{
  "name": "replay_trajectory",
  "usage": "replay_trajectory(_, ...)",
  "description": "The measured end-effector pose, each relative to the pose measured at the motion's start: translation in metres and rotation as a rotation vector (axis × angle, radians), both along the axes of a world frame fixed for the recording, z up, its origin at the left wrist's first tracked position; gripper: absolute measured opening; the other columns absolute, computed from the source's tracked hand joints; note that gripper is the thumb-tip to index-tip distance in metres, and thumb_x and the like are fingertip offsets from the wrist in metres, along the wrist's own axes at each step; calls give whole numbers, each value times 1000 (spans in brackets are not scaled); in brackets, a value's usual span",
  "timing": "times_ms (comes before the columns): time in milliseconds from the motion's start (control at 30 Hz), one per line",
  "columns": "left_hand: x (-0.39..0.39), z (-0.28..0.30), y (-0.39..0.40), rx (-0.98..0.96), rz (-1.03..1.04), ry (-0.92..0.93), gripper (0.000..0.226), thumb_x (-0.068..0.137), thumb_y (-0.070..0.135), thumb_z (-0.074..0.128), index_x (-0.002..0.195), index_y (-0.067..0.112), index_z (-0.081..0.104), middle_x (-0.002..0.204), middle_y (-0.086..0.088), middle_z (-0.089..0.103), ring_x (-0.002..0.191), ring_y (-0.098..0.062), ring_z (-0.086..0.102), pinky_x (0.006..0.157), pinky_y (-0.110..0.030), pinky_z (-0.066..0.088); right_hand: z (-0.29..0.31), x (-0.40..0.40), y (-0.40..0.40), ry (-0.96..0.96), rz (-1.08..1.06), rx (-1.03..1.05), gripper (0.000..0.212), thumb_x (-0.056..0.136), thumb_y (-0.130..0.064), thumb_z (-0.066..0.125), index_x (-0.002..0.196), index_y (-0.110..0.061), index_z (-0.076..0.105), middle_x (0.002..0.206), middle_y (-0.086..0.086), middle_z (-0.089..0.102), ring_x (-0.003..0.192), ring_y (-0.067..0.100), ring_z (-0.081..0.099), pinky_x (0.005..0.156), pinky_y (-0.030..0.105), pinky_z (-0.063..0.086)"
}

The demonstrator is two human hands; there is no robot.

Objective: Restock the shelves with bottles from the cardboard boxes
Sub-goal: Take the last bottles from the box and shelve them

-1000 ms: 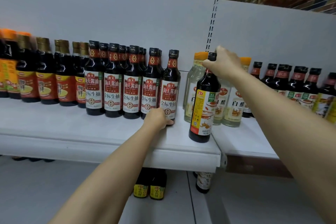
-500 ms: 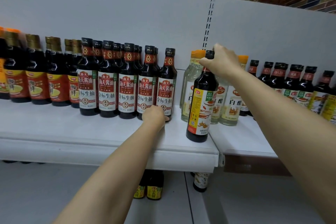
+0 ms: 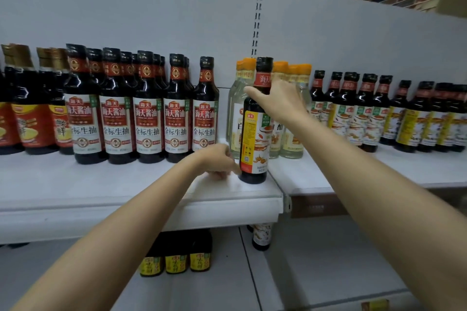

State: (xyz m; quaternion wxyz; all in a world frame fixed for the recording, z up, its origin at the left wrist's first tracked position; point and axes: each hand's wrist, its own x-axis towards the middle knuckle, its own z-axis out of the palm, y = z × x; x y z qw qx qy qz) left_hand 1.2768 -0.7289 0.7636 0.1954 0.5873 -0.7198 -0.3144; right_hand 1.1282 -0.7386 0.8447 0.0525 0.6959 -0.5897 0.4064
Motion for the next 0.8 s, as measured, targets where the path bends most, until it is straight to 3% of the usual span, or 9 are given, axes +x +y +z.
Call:
replay_trajectory(100, -6, 3, 10, -66, -66, 135, 50, 78, 28, 77, 109, 16, 40, 96, 5, 55, 89, -13, 57, 71, -25, 51, -15, -11, 13, -139, 62, 220, 101, 61, -90, 46, 129, -15, 49, 136, 10, 47, 118, 31, 52, 89, 48, 51)
replay_trajectory(167, -11, 1, 13, -170, -56, 161, 57, 73, 31, 80, 110, 16, 39, 96, 8, 55, 89, -10, 56, 71, -23, 49, -32, -23, 24, -236, 246, 380, 77, 71, -75, 59, 125, -21, 49, 122, 0, 55, 107, 18, 57, 79, 36, 53)
replay_trajectory(233, -17, -3, 14, -288, -27, 127, 65, 71, 32, 82, 116, 13, 39, 104, 5, 59, 95, -12, 57, 74, -24, 49, -55, -33, 29, -285, 379, 581, 46, 85, -42, 67, 123, -26, 47, 106, -12, 57, 100, 8, 56, 84, 32, 49)
replay_trajectory(300, -21, -8, 13, -349, -1, 108, 69, 71, 31, 82, 120, 10, 39, 110, 1, 59, 99, -16, 58, 76, -27, 48, -75, -38, 33, -333, 429, 692, 47, 85, -25, 70, 126, -26, 45, 107, -13, 58, 103, 9, 56, 88, 32, 46)
replay_trajectory(400, -21, -8, 10, -325, 4, 174, 57, 72, 20, 82, 115, 10, 44, 107, 0, 58, 97, -16, 57, 84, -30, 50, -90, -34, 29, -430, 379, 600, 62, 80, -23, 76, 133, -20, 45, 121, -3, 60, 112, 18, 57, 90, 39, 49)
replay_trajectory(500, -21, -7, 7, -318, -25, 194, 50, 74, 9, 79, 113, 10, 48, 103, 1, 59, 93, -15, 56, 82, -28, 48, -91, -31, 29, -419, 320, 503, 65, 75, -27, 79, 129, -19, 44, 124, -1, 58, 112, 19, 56, 93, 44, 50)
replay_trajectory(600, -26, -7, 3, -306, -97, 224, 50, 76, 2, 76, 119, 10, 53, 106, 0, 61, 99, -17, 58, 86, -28, 48, -92, -30, 32, -390, 271, 369, 59, 73, -26, 81, 117, -23, 42, 118, -2, 59, 107, 16, 56, 94, 38, 49)
replay_trajectory(700, -32, -7, -2, -276, -181, 250, 51, 76, -7, 71, 122, 10, 56, 108, 0, 62, 107, -21, 58, 98, -38, 48, -95, -33, 35, -380, 207, 281, 63, 71, -27, 82, 119, -20, 41, 110, -6, 56, 98, 10, 53, 82, 28, 45)
replay_trajectory(800, -42, -7, -9, -250, -227, 239, 57, 74, -6, 72, 126, 10, 55, 116, -3, 62, 111, -23, 57, 101, -43, 46, -96, -42, 34, -404, 166, 276, 65, 71, -27, 82, 122, -17, 41, 114, -3, 58, 97, 11, 54, 80, 27, 46)
